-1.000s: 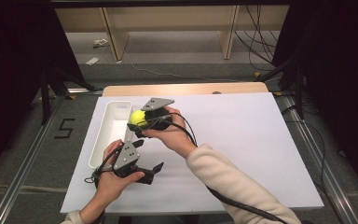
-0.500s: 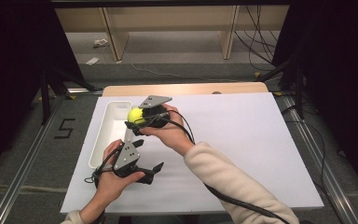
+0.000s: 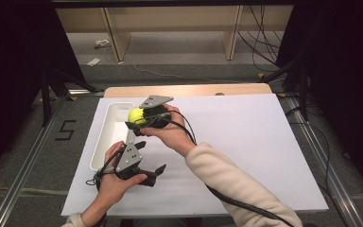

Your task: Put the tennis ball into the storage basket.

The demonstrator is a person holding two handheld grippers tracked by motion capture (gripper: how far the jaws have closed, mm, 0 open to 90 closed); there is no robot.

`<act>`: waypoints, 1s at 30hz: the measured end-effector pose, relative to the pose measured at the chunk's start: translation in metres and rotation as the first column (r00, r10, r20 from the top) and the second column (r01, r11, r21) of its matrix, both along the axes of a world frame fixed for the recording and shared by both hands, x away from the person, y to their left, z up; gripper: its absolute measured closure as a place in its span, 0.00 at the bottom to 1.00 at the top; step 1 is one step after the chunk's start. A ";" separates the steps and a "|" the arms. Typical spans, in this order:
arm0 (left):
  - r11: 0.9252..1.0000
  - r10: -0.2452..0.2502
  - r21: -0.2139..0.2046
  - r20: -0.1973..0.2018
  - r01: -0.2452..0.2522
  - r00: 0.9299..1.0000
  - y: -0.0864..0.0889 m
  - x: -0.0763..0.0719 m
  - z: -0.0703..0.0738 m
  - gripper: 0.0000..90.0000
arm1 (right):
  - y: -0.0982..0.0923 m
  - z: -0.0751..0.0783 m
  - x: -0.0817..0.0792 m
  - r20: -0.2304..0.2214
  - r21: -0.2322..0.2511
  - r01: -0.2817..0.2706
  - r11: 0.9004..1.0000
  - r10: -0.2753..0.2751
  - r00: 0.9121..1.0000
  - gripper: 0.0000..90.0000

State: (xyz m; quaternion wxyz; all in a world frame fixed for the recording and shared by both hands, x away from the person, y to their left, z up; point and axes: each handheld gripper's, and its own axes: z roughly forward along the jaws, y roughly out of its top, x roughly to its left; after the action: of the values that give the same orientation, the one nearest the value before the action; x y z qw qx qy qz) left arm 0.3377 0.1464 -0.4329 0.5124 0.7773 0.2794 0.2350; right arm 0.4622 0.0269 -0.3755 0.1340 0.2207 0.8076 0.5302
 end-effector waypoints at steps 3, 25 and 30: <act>1.000 -0.005 0.008 0.005 0.005 1.000 -0.001 -0.001 0.000 0.00 | 0.002 0.001 0.001 -0.001 -0.002 -0.002 1.000 0.002 1.000 0.30; 1.000 0.001 0.004 0.006 -0.001 1.000 0.001 0.000 0.000 0.00 | 0.008 0.001 0.005 -0.005 -0.001 -0.008 1.000 0.008 1.000 0.30; 1.000 -0.001 0.008 0.009 0.001 1.000 0.000 -0.001 0.000 0.00 | 0.010 -0.001 0.006 -0.005 -0.005 -0.013 1.000 0.013 1.000 0.30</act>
State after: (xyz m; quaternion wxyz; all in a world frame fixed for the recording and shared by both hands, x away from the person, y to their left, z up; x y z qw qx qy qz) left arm 0.3367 0.1466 -0.4329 0.5110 0.7782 0.2756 0.2394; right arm 0.4678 0.0373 -0.3761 0.1292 0.2162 0.8108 0.5284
